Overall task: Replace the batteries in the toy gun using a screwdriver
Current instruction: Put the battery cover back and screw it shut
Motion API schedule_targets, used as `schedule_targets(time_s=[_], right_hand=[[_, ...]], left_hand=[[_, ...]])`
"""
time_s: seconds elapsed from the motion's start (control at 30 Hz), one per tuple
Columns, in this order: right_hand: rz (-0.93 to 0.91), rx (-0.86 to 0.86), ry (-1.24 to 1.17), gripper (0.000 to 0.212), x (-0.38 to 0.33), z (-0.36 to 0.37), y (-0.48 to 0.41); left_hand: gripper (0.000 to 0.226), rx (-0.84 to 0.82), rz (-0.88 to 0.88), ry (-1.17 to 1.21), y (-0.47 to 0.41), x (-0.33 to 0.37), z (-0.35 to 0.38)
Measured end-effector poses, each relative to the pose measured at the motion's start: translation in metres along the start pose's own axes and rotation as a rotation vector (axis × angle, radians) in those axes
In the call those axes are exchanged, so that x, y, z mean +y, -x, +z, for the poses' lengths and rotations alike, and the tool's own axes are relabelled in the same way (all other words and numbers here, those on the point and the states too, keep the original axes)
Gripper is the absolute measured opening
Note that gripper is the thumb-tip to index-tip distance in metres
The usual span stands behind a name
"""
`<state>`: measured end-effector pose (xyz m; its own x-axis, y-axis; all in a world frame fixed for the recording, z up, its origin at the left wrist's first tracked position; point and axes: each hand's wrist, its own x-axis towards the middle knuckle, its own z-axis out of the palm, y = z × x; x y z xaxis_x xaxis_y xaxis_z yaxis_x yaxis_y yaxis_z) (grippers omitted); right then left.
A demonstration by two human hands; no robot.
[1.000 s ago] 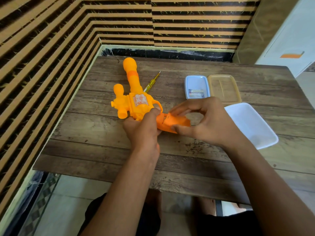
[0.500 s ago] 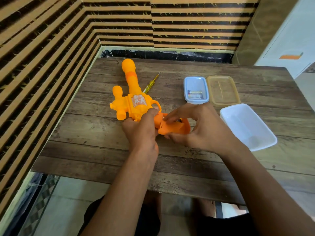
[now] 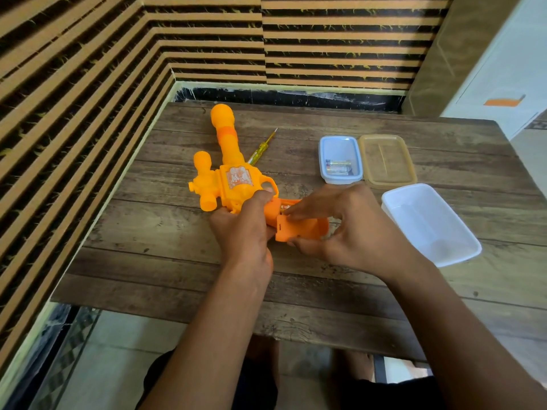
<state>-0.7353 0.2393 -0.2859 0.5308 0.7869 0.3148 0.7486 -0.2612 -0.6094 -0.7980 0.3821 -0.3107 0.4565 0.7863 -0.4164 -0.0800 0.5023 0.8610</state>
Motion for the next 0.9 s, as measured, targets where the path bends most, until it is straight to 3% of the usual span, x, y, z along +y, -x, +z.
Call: schedule_targets(time_s=[0.23, 0.57, 0.77, 0.9], right_hand=[[0.054, -0.011, 0.011, 0.036, -0.001, -0.001, 0.000], [0.026, 0.028, 0.048, 0.029, 0.002, 0.006, -0.001], [0.153, -0.007, 0.039, 0.026, 0.006, 0.005, -0.001], [0.197, 0.064, 0.067, 0.024, 0.007, 0.009, -0.005]], left_hand=[[0.026, -0.019, -0.017, 0.000, 0.003, 0.001, 0.001], [0.027, -0.032, -0.033, 0.007, 0.002, 0.004, 0.001], [0.034, -0.036, -0.040, 0.015, 0.004, 0.003, 0.001], [0.037, -0.044, -0.042, 0.006, 0.007, 0.002, 0.002]])
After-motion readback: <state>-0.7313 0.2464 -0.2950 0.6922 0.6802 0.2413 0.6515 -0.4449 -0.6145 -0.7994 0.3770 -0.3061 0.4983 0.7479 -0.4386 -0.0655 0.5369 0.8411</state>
